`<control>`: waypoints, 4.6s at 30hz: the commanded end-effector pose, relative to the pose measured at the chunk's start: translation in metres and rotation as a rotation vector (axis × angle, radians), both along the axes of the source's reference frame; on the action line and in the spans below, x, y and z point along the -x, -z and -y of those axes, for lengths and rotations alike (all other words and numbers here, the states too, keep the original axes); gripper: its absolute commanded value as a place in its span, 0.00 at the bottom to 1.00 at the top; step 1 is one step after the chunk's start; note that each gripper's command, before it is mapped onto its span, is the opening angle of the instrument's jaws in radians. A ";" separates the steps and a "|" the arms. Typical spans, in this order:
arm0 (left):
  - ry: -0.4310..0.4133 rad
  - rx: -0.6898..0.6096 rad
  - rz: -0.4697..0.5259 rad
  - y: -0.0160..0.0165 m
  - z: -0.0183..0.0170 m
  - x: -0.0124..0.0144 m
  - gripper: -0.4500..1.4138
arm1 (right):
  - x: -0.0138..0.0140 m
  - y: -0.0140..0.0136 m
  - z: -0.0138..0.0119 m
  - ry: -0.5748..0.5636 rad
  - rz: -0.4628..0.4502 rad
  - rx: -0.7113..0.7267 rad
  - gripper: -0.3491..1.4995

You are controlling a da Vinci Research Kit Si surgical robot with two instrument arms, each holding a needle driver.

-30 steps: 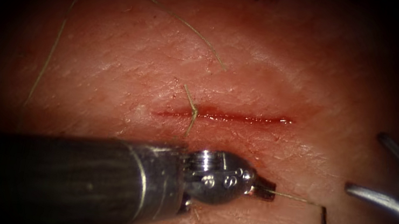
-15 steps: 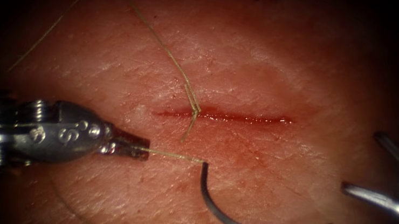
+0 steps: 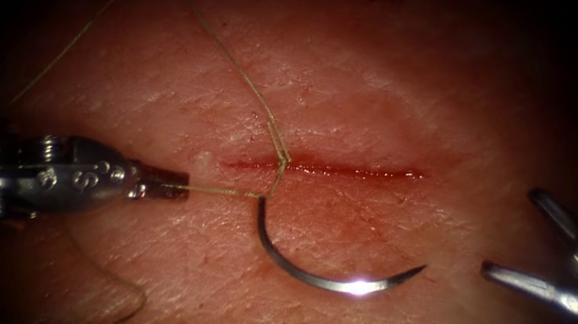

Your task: Wound Closure

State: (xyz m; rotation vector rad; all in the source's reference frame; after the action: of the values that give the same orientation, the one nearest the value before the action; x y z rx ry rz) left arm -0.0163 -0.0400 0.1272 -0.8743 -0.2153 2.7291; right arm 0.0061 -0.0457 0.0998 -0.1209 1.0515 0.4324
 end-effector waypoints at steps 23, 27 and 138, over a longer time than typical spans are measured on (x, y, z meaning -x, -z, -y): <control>0.183 -0.245 0.174 0.0093 0.0008 0.0063 0.75 | -0.0007 -0.0007 -0.0001 0.000 -0.002 0.002 0.79; 0.142 -0.303 0.046 0.0079 0.0030 0.0126 0.72 | -0.0007 -0.0007 0.0000 -0.001 -0.004 0.004 0.79; -0.627 0.399 1.056 0.0023 0.0006 0.0082 0.00 | -0.0171 -0.0116 -0.0027 0.087 -0.734 -0.925 0.56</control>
State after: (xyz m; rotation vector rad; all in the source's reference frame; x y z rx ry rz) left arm -0.0240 -0.0408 0.1242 -2.6862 -0.1451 2.4952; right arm 0.0225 -0.0431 0.1109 0.9672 1.4521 0.8793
